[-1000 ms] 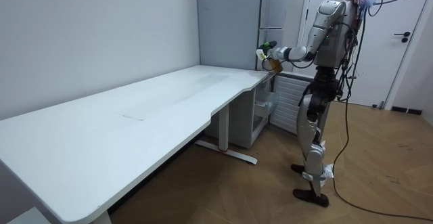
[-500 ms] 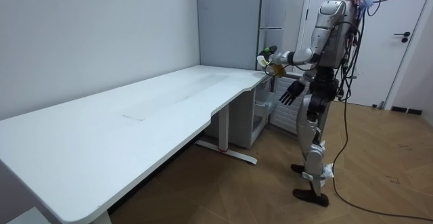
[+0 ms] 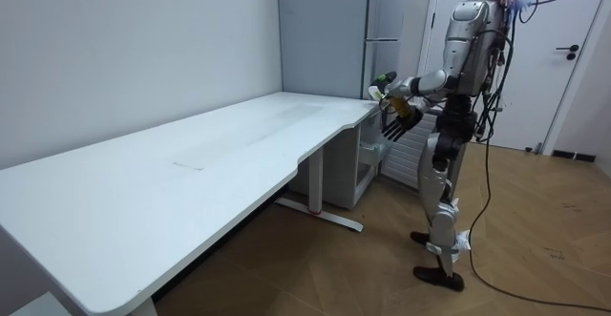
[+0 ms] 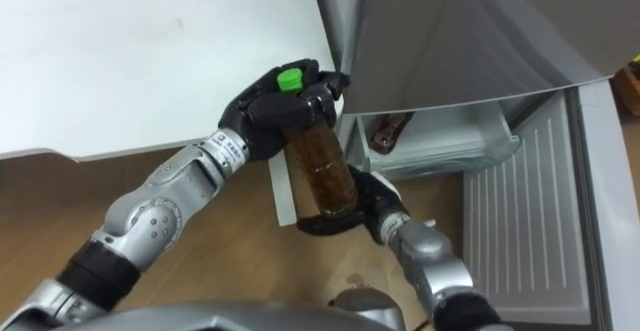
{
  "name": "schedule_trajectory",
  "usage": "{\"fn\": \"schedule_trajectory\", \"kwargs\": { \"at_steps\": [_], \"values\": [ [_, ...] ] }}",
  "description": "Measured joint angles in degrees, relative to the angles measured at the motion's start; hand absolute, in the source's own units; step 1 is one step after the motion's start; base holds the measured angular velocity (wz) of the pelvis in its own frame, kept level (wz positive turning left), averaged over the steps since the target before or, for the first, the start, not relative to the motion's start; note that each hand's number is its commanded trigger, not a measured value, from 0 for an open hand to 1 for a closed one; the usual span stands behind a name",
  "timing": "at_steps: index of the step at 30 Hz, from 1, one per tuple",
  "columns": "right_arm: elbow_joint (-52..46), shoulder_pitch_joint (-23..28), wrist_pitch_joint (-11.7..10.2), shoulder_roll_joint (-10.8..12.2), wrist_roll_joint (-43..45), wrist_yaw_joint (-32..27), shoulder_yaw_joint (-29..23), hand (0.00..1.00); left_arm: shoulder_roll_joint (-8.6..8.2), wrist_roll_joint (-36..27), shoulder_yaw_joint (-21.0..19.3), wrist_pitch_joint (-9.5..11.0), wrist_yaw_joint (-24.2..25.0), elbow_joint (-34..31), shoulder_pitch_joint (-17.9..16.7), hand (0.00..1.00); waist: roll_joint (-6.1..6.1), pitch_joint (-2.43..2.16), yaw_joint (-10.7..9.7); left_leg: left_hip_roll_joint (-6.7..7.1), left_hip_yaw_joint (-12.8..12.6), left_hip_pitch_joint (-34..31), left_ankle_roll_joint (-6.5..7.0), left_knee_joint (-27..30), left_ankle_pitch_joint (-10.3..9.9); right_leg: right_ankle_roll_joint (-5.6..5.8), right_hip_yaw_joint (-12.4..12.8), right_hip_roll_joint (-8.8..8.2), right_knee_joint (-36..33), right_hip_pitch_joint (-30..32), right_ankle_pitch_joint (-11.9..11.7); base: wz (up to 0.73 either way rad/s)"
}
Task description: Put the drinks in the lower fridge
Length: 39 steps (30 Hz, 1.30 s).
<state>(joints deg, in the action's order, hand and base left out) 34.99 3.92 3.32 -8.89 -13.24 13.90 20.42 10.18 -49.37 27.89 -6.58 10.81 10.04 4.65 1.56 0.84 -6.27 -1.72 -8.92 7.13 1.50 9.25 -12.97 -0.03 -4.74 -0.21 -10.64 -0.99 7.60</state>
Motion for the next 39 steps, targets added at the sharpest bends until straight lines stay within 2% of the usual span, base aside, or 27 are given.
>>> {"fn": "schedule_trajectory", "kwargs": {
  "at_steps": [7, 9, 15, 19, 24, 30, 33, 35, 39],
  "values": [
    [-0.03, 0.64, 0.63, -0.51, -0.14, 3.74, 0.31, 0.0, 0.07, -0.86, 0.28, 0.98, 1.83, 2.57, -0.39, 1.0, 0.07, 0.07, -0.05, 0.21, -0.39, -0.79, 0.0, 0.05, 0.0, 0.03, 0.04, -0.48, -1.27, 1.74, 0.03, 0.0],
    [-0.12, 0.64, 0.64, -0.61, -0.13, 4.67, 0.3, 0.0, 0.05, -1.15, 0.18, 1.83, 2.76, 3.55, -0.39, 1.0, 0.18, 0.11, 0.03, 0.29, -0.42, -0.74, 0.0, 0.1, 0.0, 0.08, 0.09, -0.58, -1.47, 1.79, 0.06, 0.0],
    [-0.77, 0.68, 0.64, -1.46, 0.03, 8.06, 0.35, 0.0, -0.15, -1.16, -1.31, 3.14, 4.58, 6.66, -0.39, 1.0, 1.03, 0.05, 0.25, 0.38, -0.49, -1.52, 0.0, 0.51, 0.0, 0.14, -0.07, -0.59, -2.13, 2.65, 0.2, 0.0],
    [-4.7, 1.71, 0.63, -3.24, 0.13, 10.15, 0.79, 0.0, 0.13, -0.47, -1.33, 4.18, 4.58, 6.9, -0.4, 1.0, 1.34, 0.05, 0.44, 0.36, -0.46, -2.55, 0.01, 1.13, 0.0, 0.11, -0.18, -0.62, -2.18, 3.32, 0.13, 0.02],
    [-8.2, 1.86, 0.4, -3.76, -0.07, 12.06, 0.81, 0.0, 1.36, 1.87, 0.35, 4.09, 4.58, 7.04, -0.43, 1.0, 1.43, 0.04, 0.47, 0.27, -0.46, -2.78, 0.0, 1.56, 0.0, 0.06, -0.19, -0.55, -2.03, 3.3, 0.1, -0.01],
    [-8.93, 1.79, 0.4, -3.7, -0.18, 15.05, 0.8, 0.0, 2.4, 5.61, 0.32, 4.02, 5.17, 7.03, -0.72, 1.0, 1.57, 0.04, 0.54, 0.29, -0.47, -2.63, 0.0, 1.51, 0.0, 0.04, 0.03, -0.53, -2.02, 3.2, 0.09, -0.01],
    [-8.94, 1.83, 0.4, -3.65, -0.18, 15.95, 0.79, 0.0, 2.65, 7.87, 0.17, 4.02, 6.32, 7.03, -0.79, 1.0, 2.32, 0.08, 0.88, 0.29, -0.49, -2.65, 0.0, 1.45, 0.0, 0.04, 0.08, -0.51, -2.02, 3.23, 0.09, 0.0],
    [-9.02, 1.83, 0.4, -3.71, -0.33, 16.75, 0.76, 0.0, 2.92, 9.08, 0.16, 4.02, 7.25, 7.06, -0.84, 1.0, 3.29, 0.04, 1.5, 0.21, -0.5, -2.67, 0.01, 1.44, -0.01, -0.01, 0.07, -0.43, -2.04, 3.27, 0.06, 0.0],
    [-10.67, 1.94, 0.4, -4.51, -0.61, 17.85, 0.76, 0.0, 3.19, 9.08, 0.16, 4.02, 7.59, 7.59, -0.86, 1.0, 3.62, 0.02, 1.83, 0.08, -0.49, -2.77, -0.09, 1.29, -0.28, -0.04, -0.02, -0.3, -2.18, 3.46, -0.09, 0.0]
  ]
}}
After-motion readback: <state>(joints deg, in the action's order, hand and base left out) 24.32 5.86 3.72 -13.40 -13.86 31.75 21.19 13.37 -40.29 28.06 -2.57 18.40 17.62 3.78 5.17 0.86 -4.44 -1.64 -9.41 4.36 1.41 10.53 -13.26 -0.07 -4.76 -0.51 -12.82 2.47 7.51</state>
